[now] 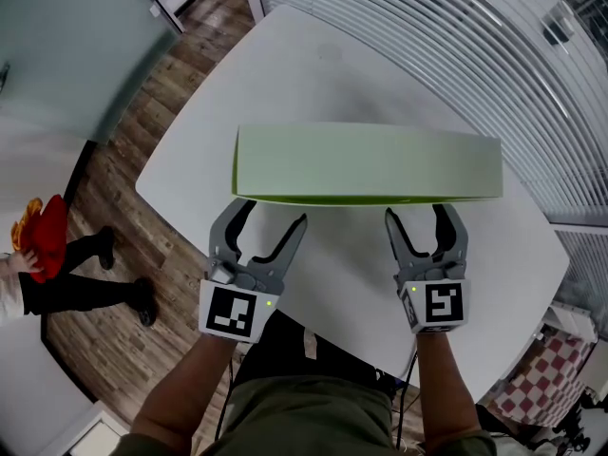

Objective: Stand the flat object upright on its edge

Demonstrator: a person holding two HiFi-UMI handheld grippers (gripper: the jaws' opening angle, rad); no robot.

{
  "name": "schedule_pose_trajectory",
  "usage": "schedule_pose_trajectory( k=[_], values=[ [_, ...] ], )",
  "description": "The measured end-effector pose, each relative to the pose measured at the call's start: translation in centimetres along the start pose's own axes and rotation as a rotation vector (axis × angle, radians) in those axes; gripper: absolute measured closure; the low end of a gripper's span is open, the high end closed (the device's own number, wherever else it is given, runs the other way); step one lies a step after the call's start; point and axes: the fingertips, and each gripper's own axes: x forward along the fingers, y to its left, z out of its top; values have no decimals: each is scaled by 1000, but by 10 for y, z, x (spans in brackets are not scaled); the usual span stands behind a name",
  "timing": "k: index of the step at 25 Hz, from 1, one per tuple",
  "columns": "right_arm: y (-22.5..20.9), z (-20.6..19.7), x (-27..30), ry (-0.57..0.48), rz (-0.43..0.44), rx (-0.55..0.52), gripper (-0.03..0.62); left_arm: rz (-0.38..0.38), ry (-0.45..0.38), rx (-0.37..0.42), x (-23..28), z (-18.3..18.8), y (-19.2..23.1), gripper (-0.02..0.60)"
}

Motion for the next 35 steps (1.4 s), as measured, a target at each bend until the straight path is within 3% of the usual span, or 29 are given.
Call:
schedule_pose_trajectory(
  k=[9,16,35],
  values=[
    [-7,13,-17,2,-3,-2,270,11,-15,-9,-11,12,2,298],
    [-3,29,-33,-21,21,15,276,10,-23,-1,-26,21,-2,354],
    [19,76,-76,-114,111,49,544,6,-68,39,-62,57,-23,540]
  ],
)
